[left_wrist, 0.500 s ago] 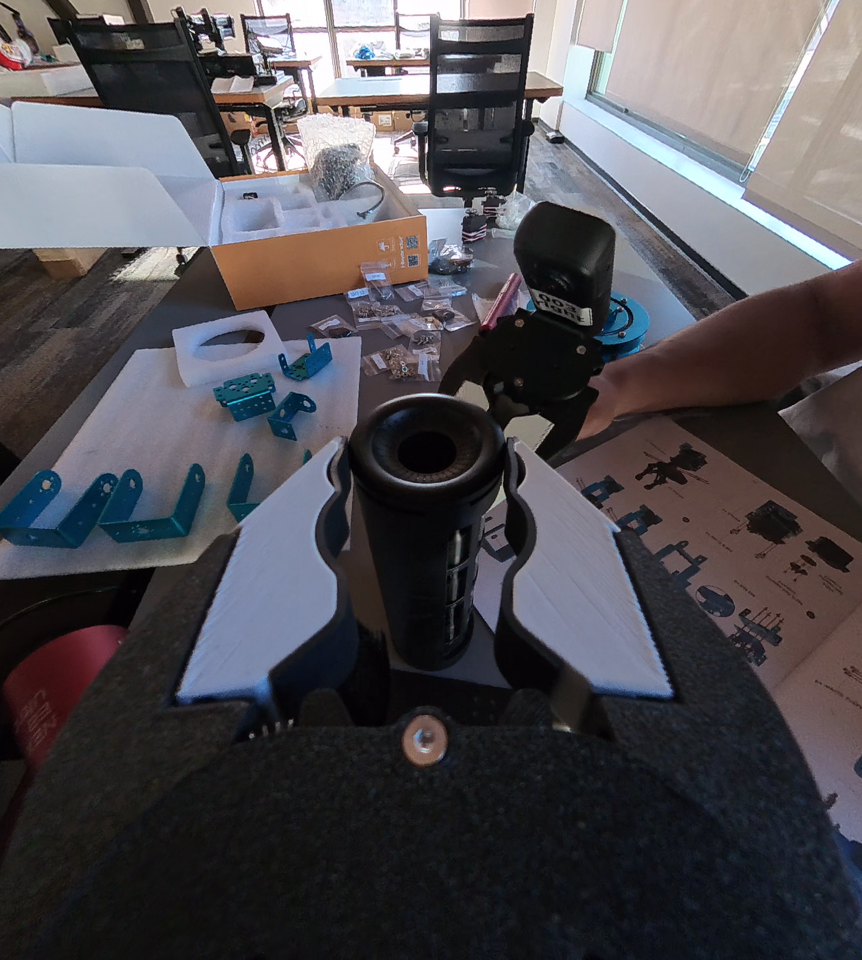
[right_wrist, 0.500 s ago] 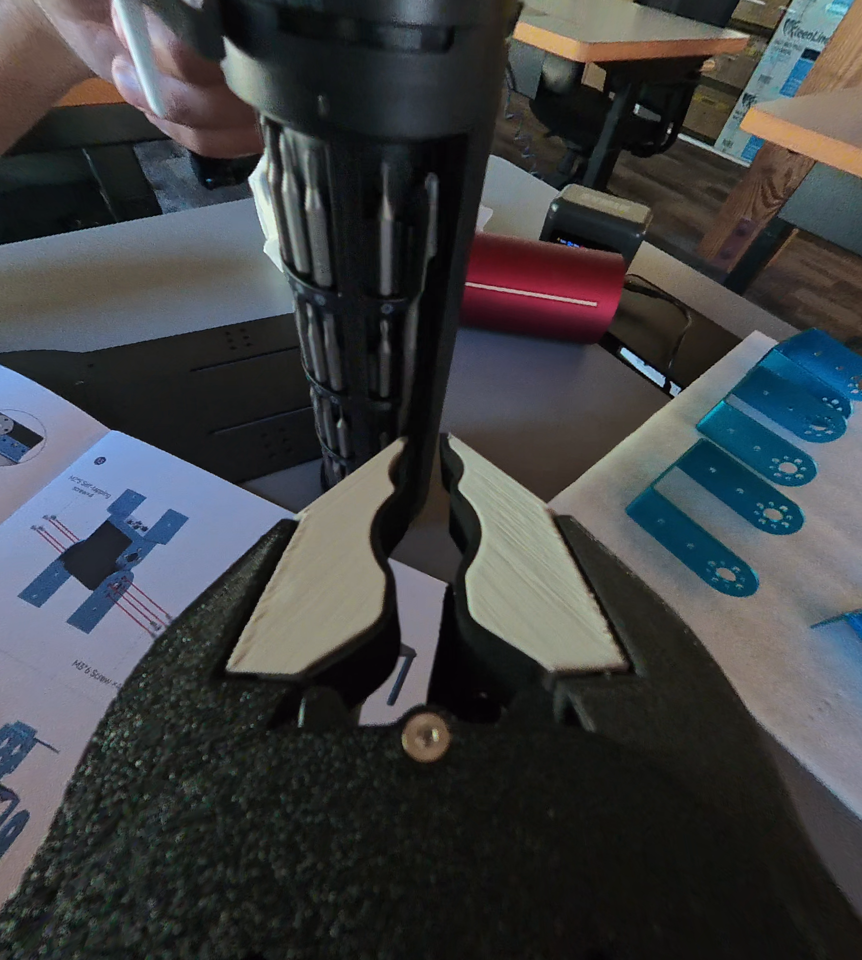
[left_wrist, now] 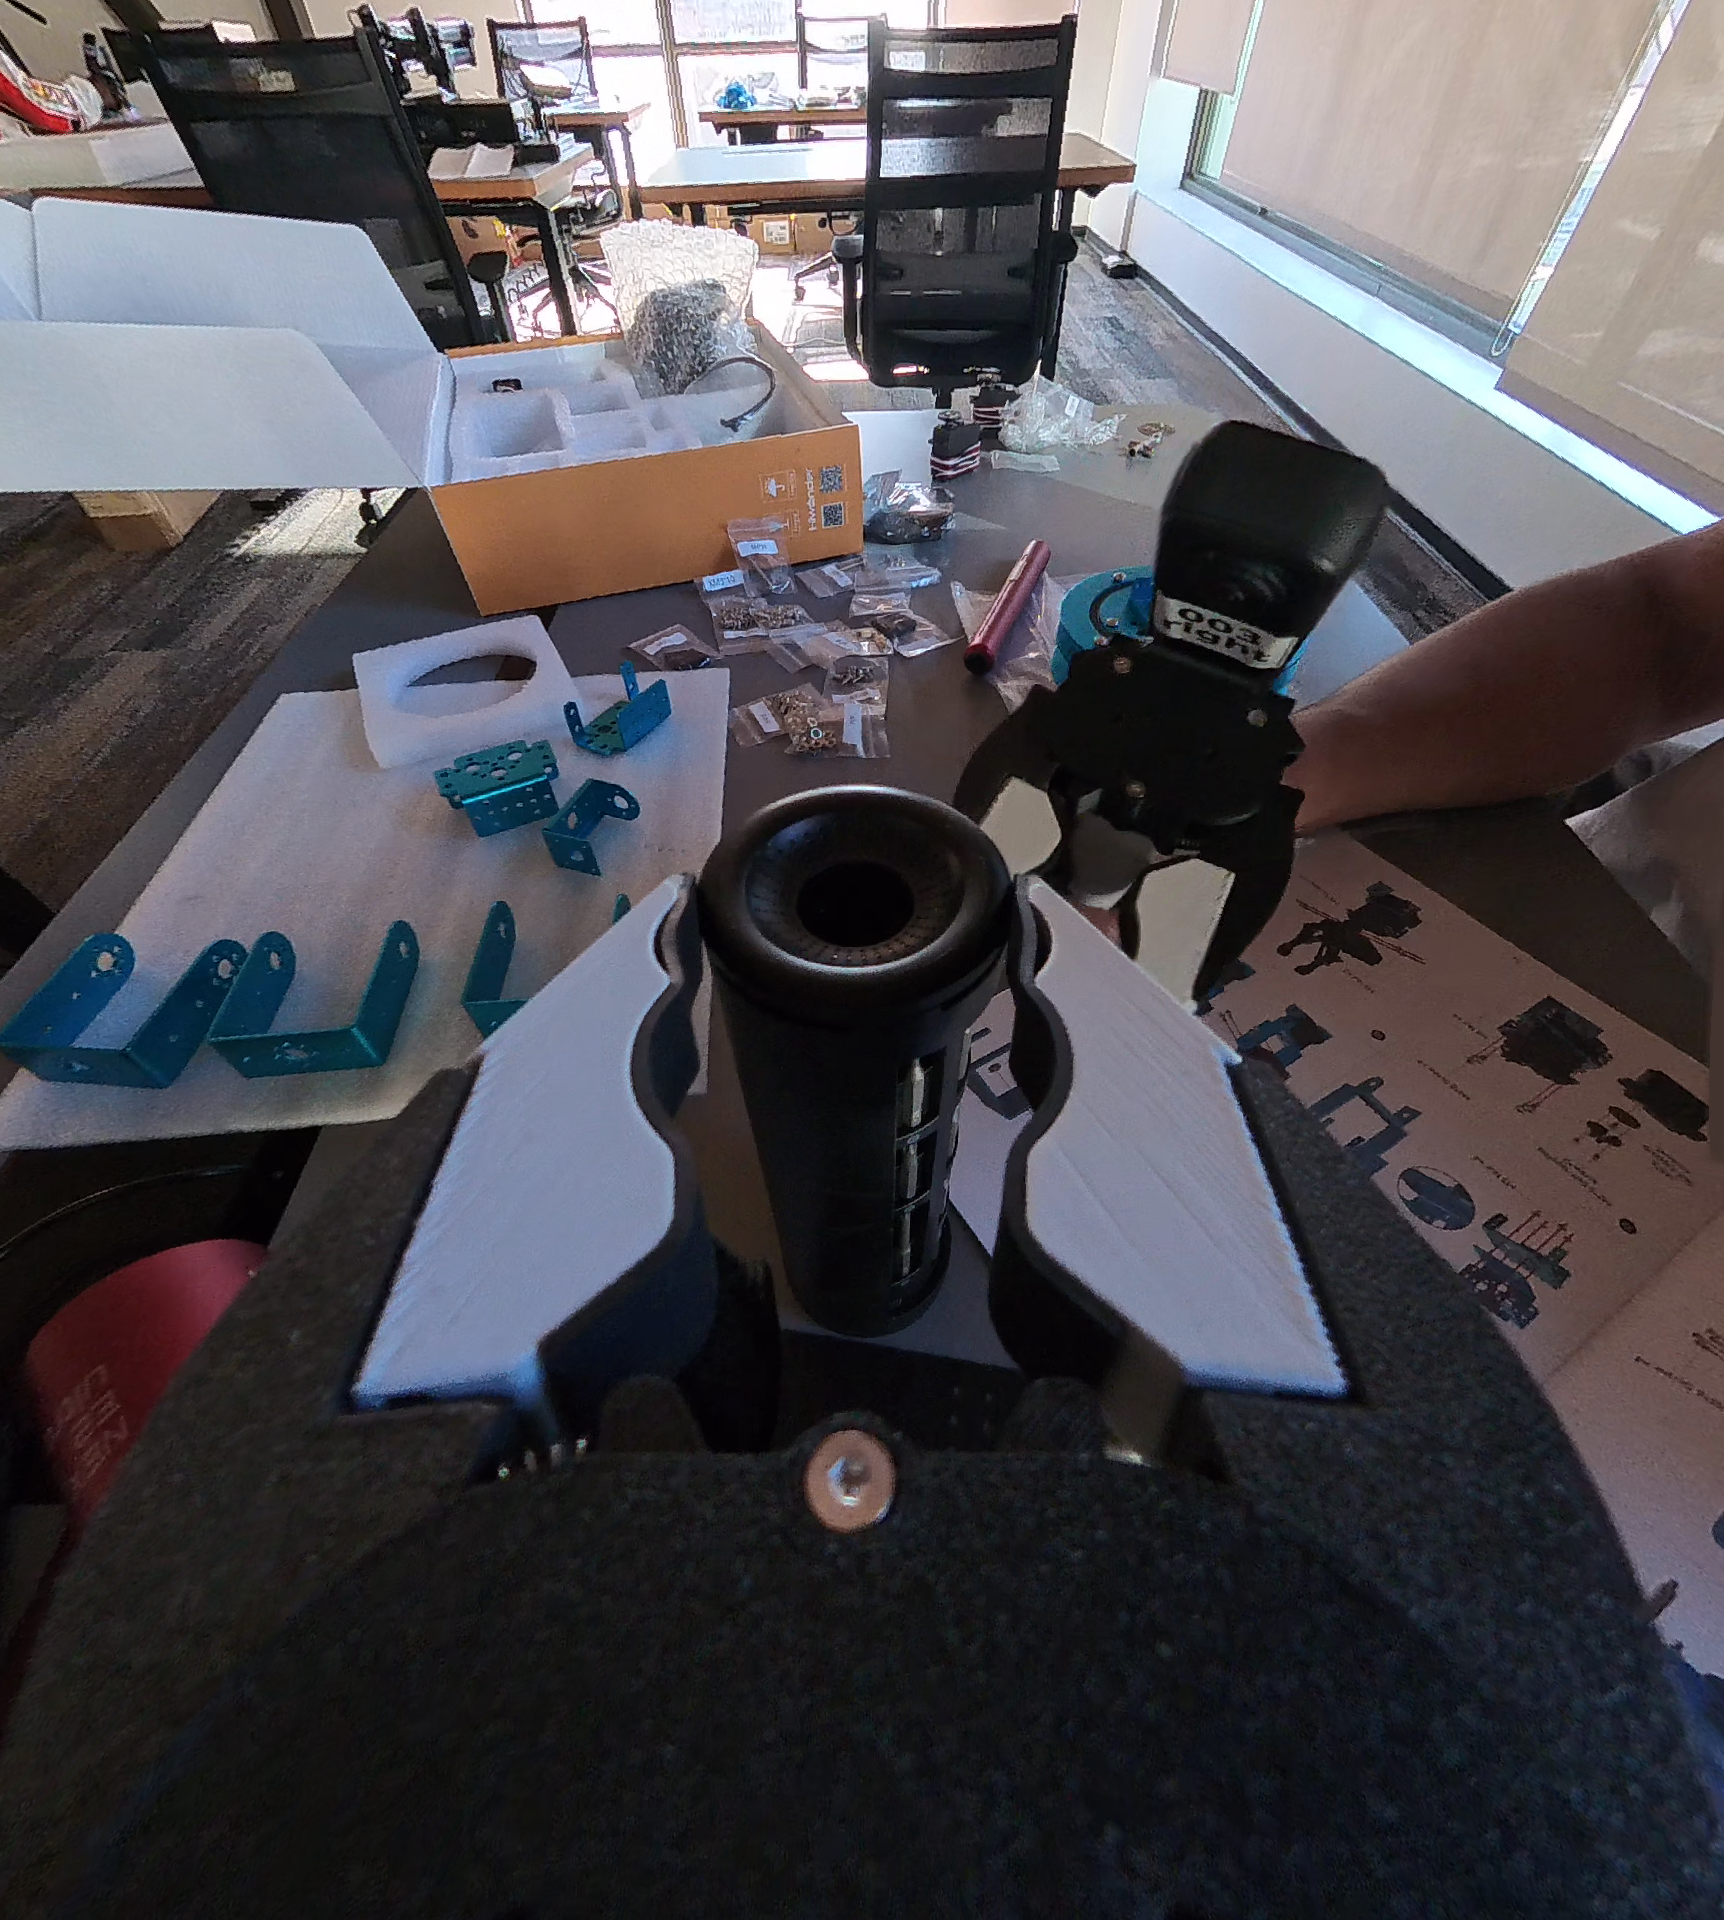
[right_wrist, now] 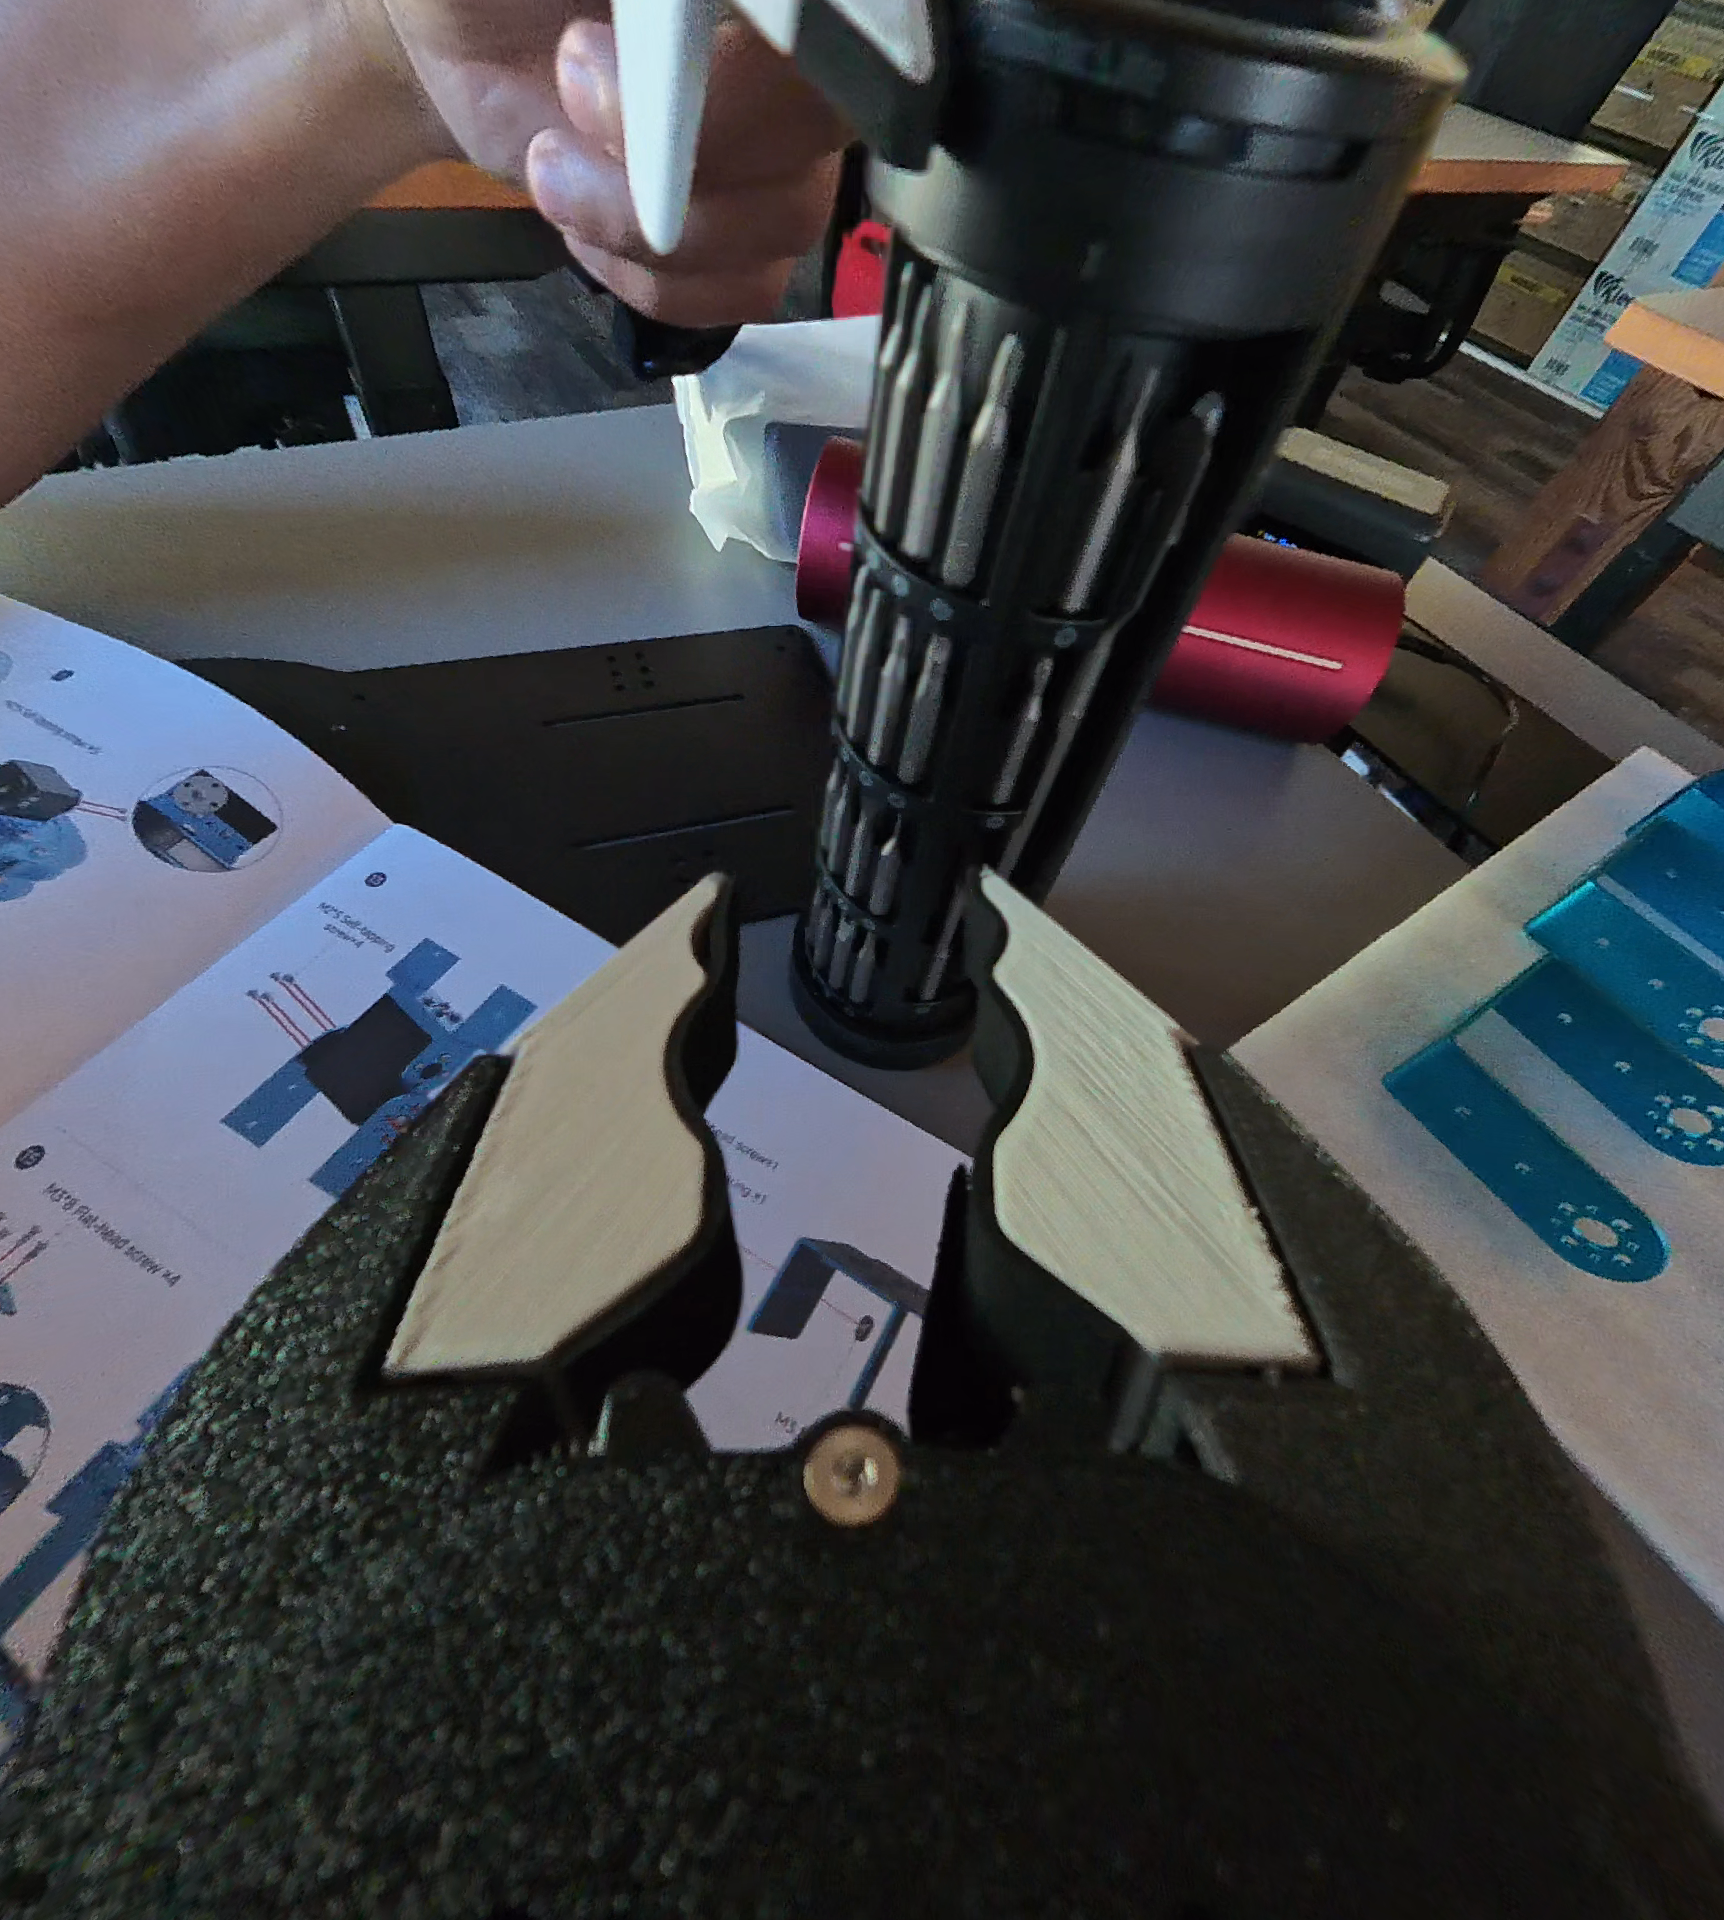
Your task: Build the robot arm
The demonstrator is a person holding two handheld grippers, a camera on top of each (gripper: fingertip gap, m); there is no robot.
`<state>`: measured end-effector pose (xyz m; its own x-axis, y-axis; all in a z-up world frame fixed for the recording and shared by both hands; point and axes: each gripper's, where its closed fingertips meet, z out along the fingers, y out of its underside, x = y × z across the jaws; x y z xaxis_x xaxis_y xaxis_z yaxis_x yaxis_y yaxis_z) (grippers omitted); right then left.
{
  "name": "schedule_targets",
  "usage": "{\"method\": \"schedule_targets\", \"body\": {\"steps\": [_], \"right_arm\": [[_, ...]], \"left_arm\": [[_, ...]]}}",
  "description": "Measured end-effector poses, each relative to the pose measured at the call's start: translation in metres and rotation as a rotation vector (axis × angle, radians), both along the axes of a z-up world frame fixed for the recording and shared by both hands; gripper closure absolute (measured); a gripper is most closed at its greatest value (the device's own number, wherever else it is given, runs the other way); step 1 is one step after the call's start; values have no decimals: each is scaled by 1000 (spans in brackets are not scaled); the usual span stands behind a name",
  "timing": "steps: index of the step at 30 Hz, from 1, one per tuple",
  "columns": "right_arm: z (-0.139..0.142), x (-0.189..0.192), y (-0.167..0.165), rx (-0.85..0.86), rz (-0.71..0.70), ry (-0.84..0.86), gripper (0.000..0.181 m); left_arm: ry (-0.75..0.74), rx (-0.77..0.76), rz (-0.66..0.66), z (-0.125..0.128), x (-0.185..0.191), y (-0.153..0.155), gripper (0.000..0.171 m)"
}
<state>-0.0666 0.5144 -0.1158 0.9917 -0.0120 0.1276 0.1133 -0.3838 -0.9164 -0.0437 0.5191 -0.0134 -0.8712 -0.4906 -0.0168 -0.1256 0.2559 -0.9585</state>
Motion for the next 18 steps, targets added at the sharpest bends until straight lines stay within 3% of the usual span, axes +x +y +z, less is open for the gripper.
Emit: {"method": "schedule_targets", "body": {"steps": [4, 13, 16, 18], "right_arm": [[-1, -7, 3, -4, 2, 2, 130], [-2, -7, 4, -13, -10, 0, 130], [-5, -2, 2, -33, -43, -25, 128], [-8, 4, -1, -49, -65, -21, 127]], "left_arm": [[-1, 10, 4, 0, 0, 0, 113], [10, 61, 29, -3, 0, 2, 112], [9, 200, 149, -12, 6, 11, 92], [3, 229, 219, -12, 8, 16, 87]]}}
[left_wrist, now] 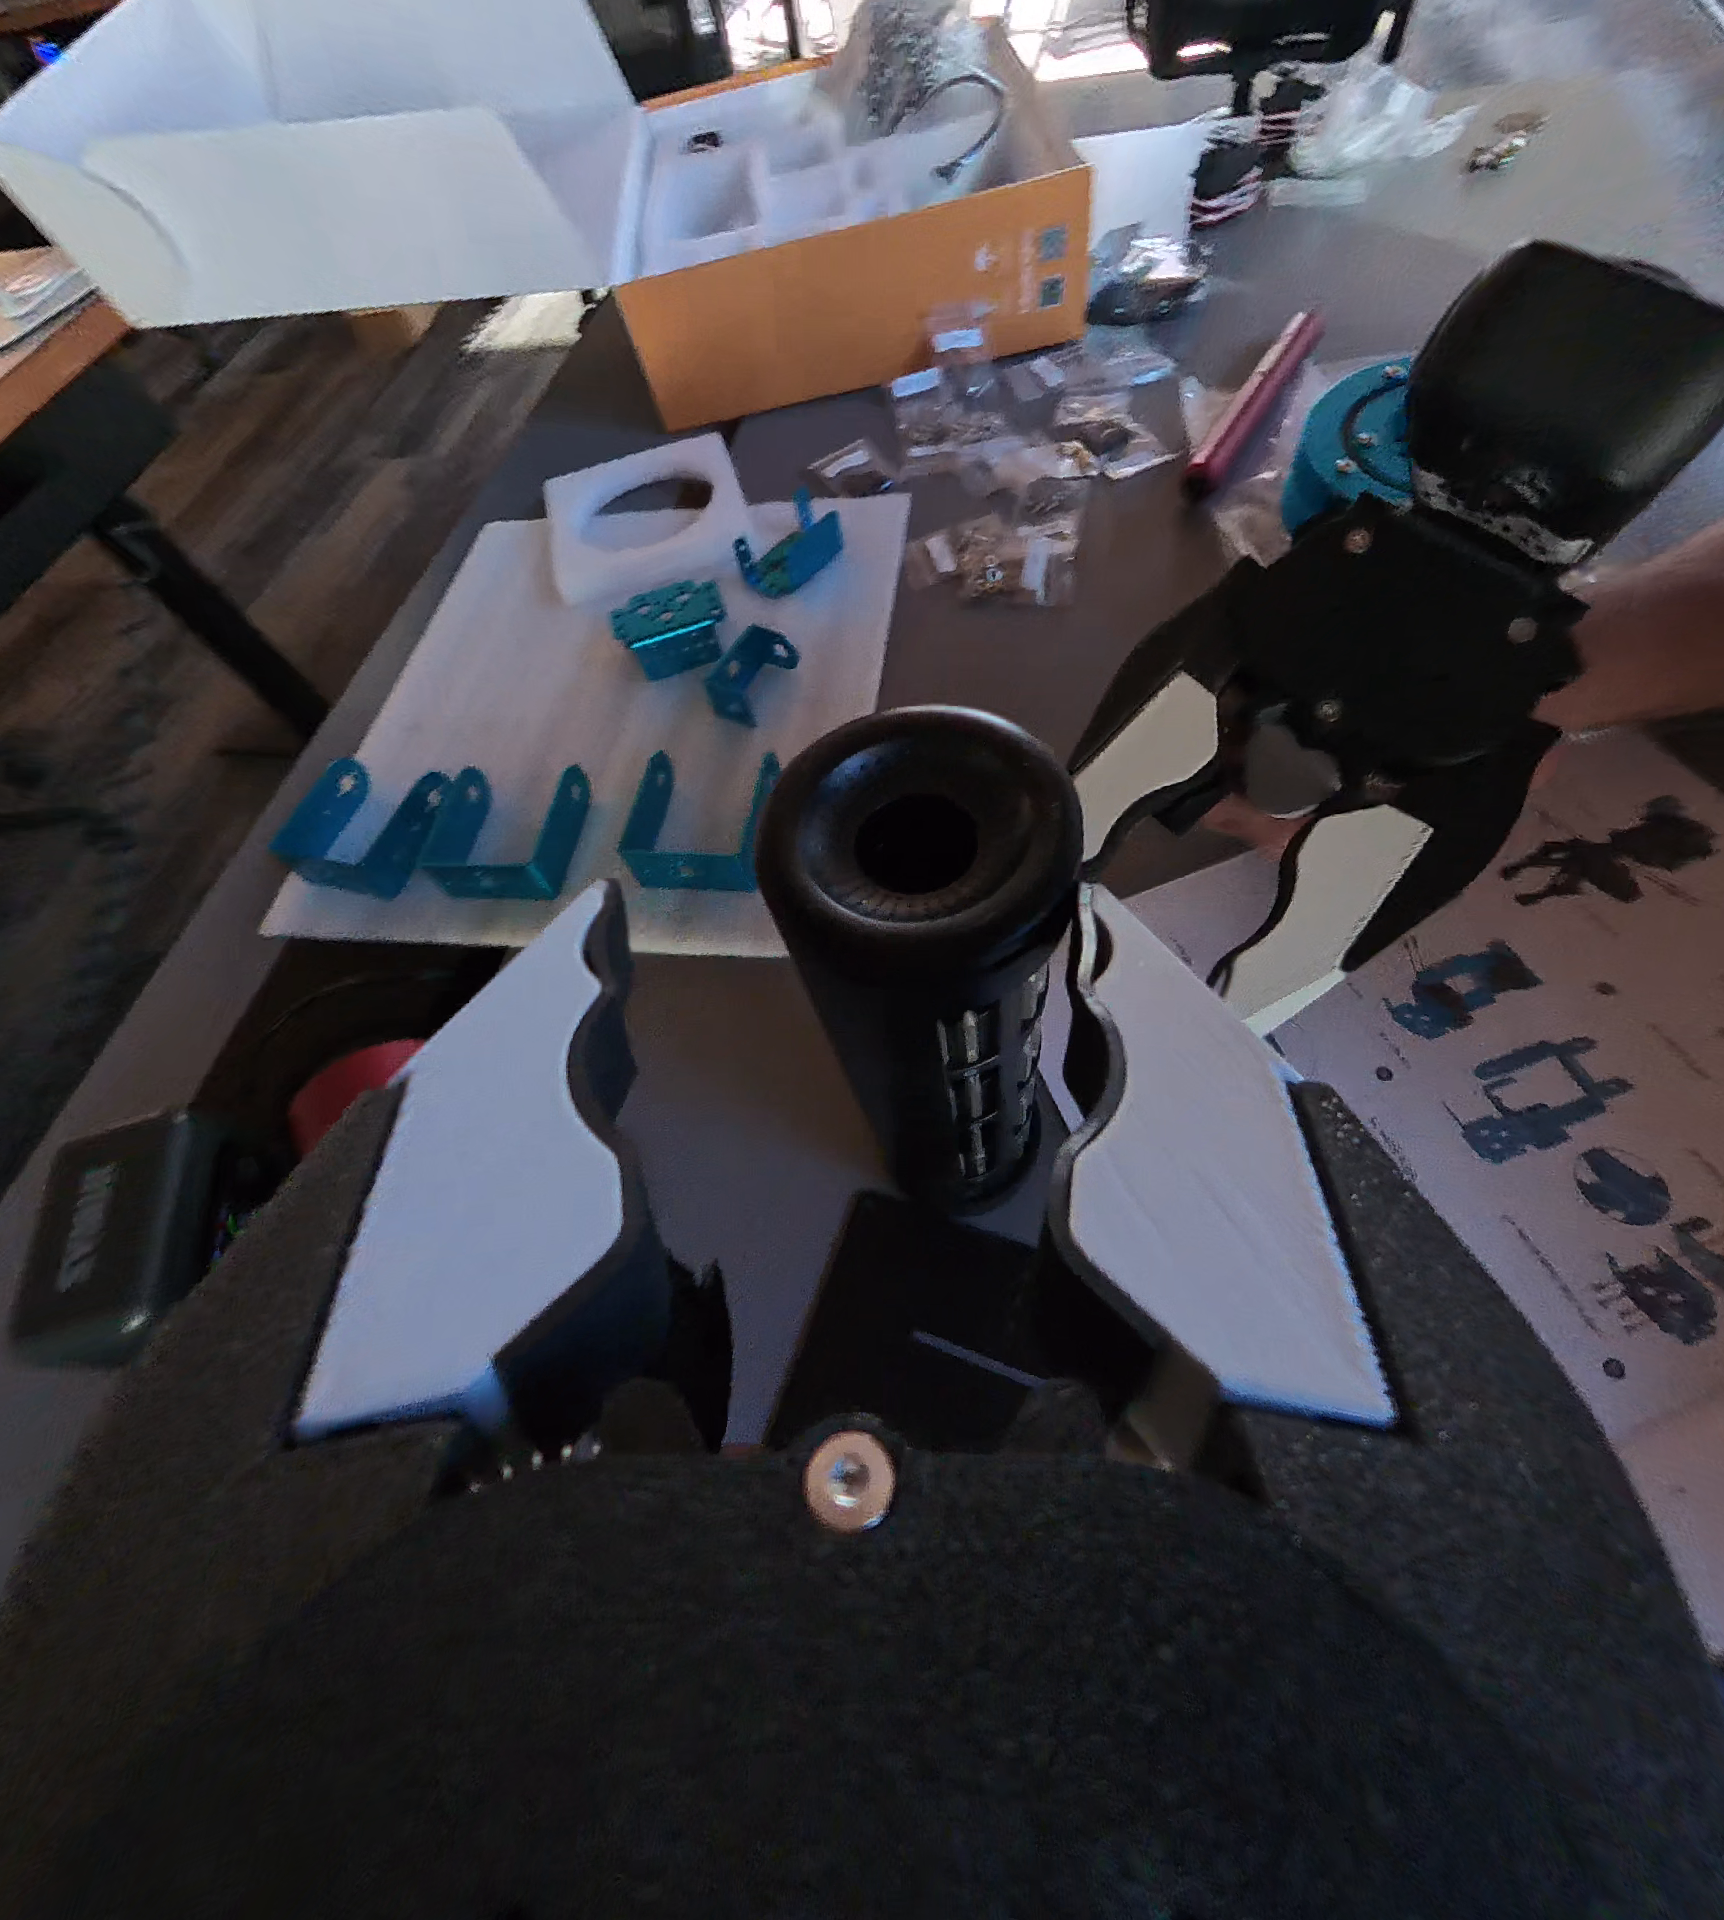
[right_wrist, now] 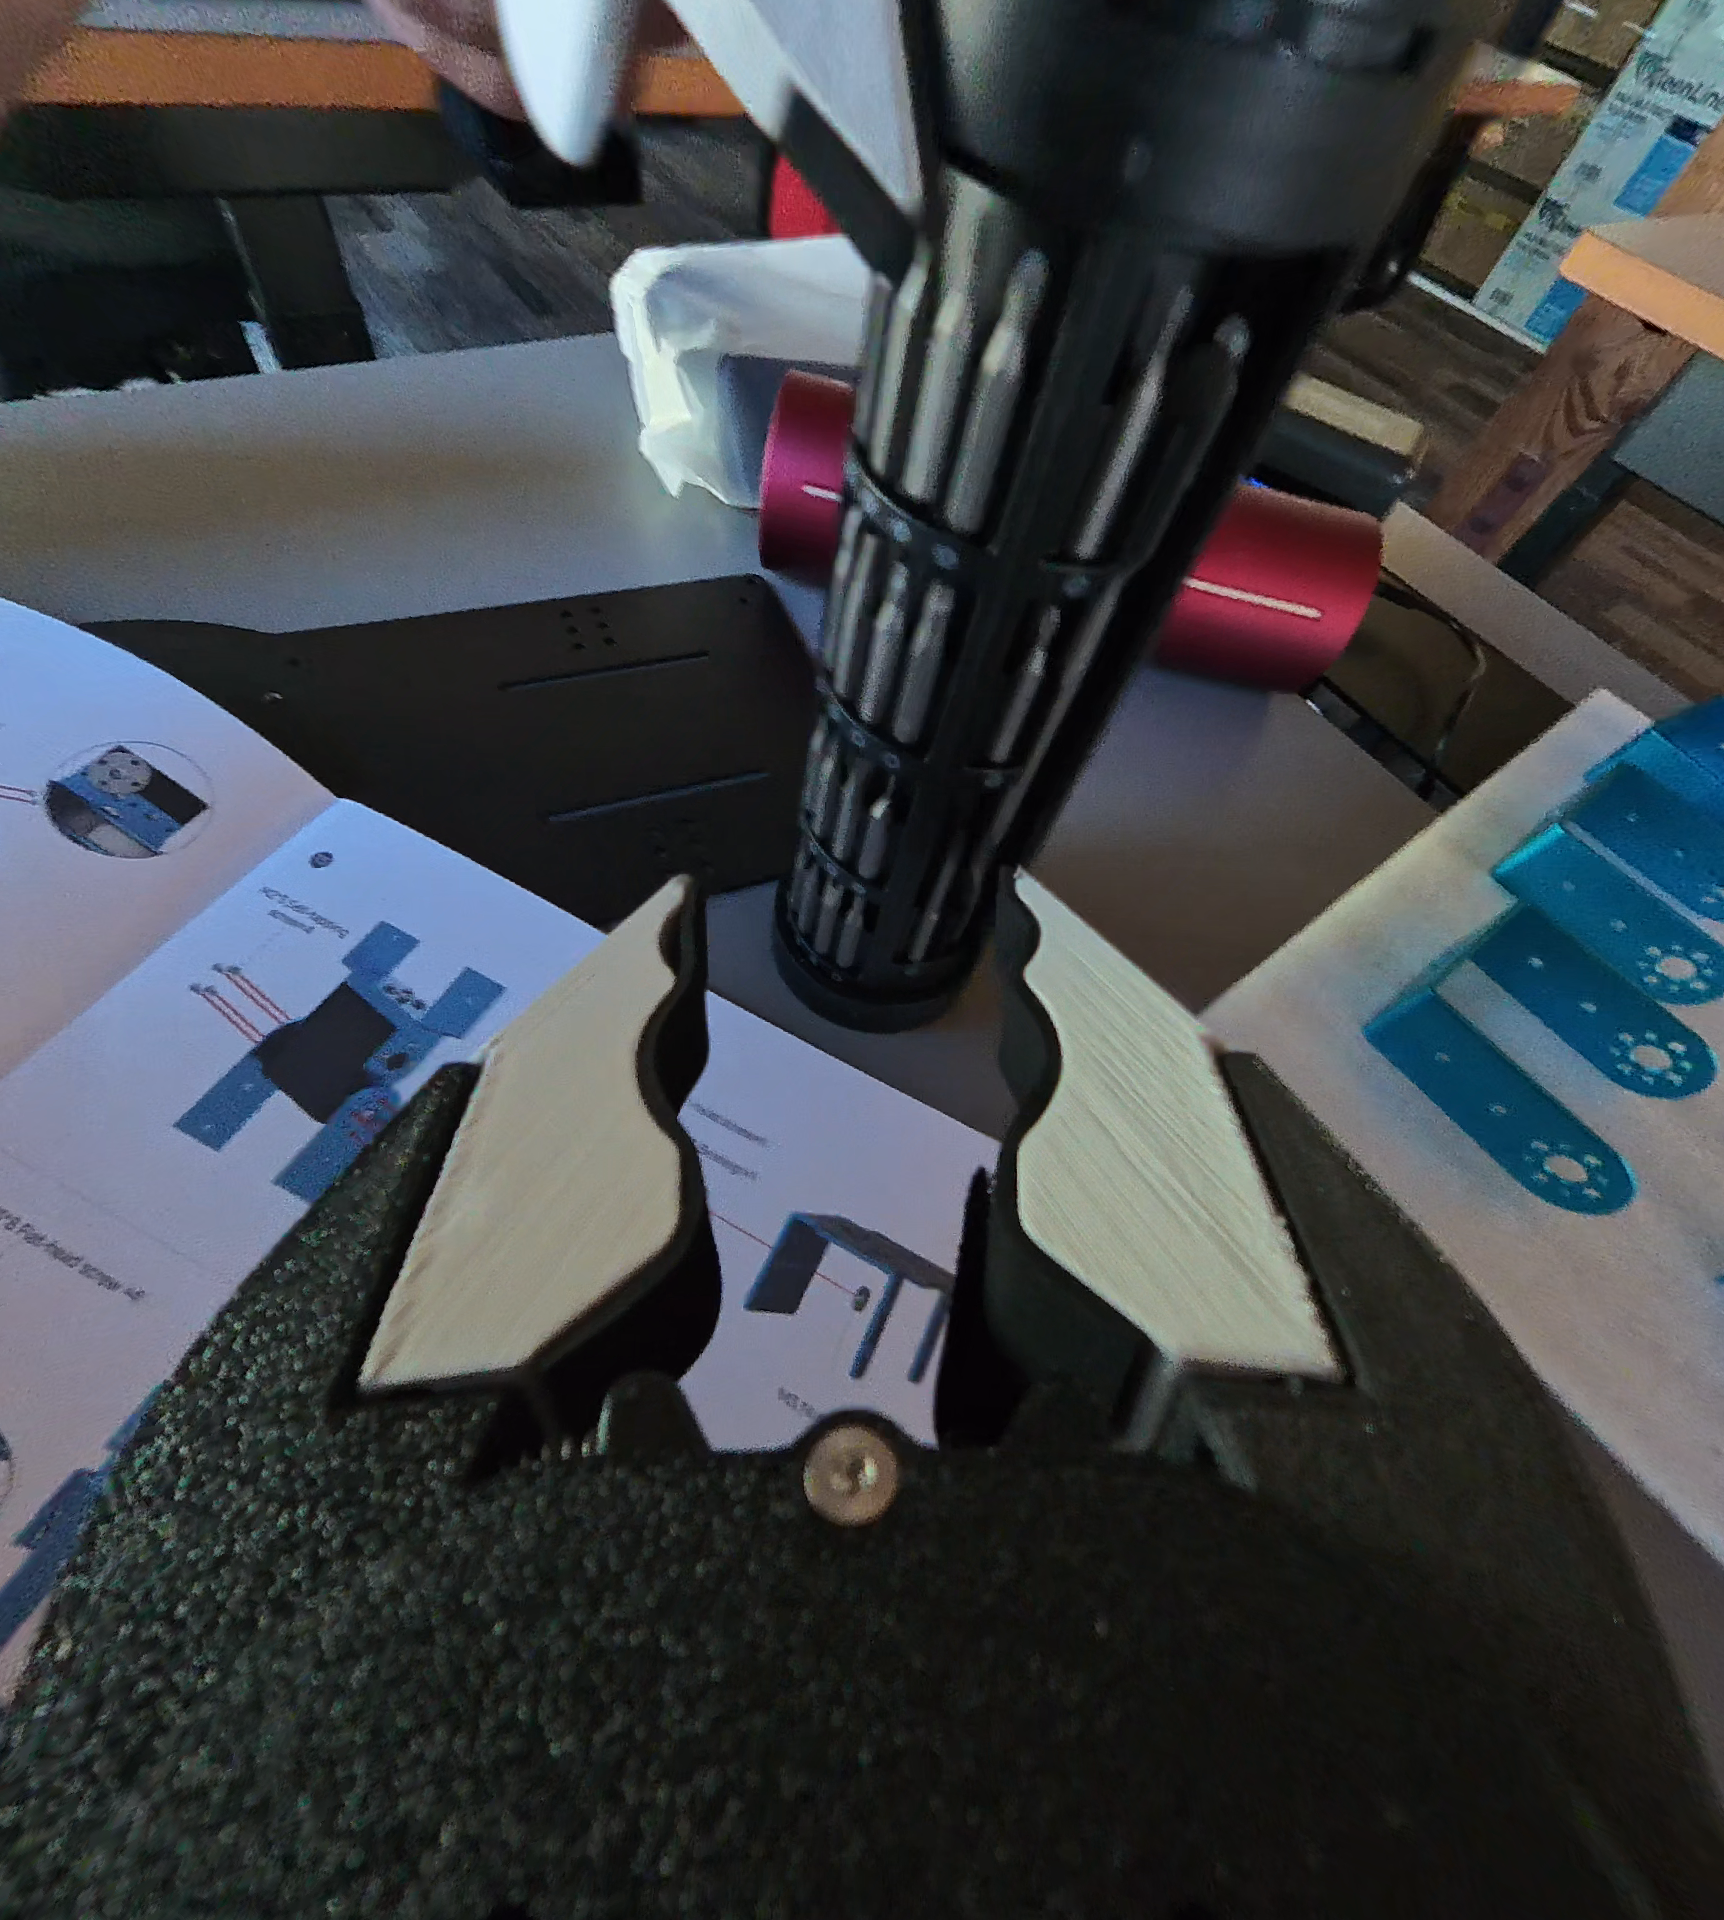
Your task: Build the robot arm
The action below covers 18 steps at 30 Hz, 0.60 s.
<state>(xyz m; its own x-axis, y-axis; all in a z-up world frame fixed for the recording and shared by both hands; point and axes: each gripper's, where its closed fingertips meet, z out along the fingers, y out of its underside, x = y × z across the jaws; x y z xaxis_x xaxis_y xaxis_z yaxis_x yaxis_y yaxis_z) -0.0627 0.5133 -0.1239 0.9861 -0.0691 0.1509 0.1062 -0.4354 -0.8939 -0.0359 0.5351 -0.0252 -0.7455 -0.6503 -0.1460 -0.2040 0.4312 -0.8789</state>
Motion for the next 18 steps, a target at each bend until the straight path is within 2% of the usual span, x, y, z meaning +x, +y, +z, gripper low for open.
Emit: {"method": "schedule_targets", "body": {"steps": [4, 8, 12, 18], "right_arm": [[-6, 14, -4, -9, -58, 78, 126], [-7, 10, -4, 0, -32, 141, 129], [-9, 9, -5, -11, -24, 138, 137], [-5, 14, -7, 22, -25, 148, 161]], "left_arm": [[7, -79, 133, -5, -2, 6, 84], [21, -78, 159, -42, -8, 1, 88], [48, -67, 90, -69, -8, -6, 117], [3, -126, 27, -69, -10, -7, 118]]}}
